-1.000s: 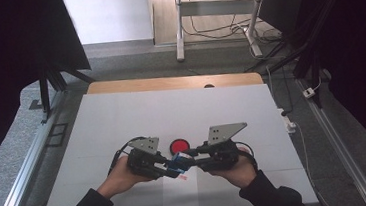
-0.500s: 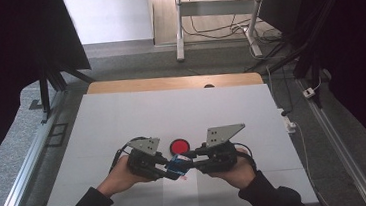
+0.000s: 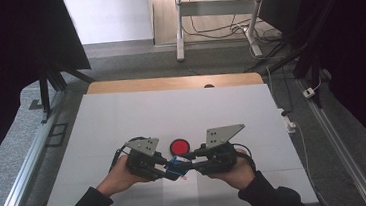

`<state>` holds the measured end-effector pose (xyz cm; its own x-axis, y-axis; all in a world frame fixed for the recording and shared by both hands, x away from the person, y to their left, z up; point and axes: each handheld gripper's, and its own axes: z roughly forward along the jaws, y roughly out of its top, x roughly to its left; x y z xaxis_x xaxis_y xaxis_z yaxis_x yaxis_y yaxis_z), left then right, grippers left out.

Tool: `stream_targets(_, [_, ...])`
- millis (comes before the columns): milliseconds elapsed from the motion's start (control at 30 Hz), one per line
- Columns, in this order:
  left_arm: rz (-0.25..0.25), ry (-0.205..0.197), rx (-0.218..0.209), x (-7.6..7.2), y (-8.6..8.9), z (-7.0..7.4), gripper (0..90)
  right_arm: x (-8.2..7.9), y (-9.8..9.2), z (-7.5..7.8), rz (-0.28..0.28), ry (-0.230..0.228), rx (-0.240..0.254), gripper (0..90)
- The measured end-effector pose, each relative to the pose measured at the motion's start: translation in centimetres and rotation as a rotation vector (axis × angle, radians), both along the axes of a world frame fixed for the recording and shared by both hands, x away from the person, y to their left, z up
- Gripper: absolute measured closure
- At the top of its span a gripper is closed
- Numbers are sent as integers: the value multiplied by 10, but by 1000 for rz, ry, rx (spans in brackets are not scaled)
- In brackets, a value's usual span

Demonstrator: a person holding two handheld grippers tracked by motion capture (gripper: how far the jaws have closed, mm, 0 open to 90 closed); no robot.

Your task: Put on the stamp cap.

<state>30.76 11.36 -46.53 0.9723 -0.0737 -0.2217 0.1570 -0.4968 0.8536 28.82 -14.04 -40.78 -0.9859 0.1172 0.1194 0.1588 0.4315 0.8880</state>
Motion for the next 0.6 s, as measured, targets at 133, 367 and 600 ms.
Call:
stream_targets(133, [-7, -15, 0, 0, 1, 1, 682, -1, 1, -1, 4, 0, 0, 710])
stream_targets(367, [-12, -28, 0, -1, 2, 2, 684, -1, 1, -2, 6, 4, 13, 710])
stream_targets(600, [-16, -61, -6, -3, 2, 5, 685, 1, 0, -4, 15, 30, 38, 710])
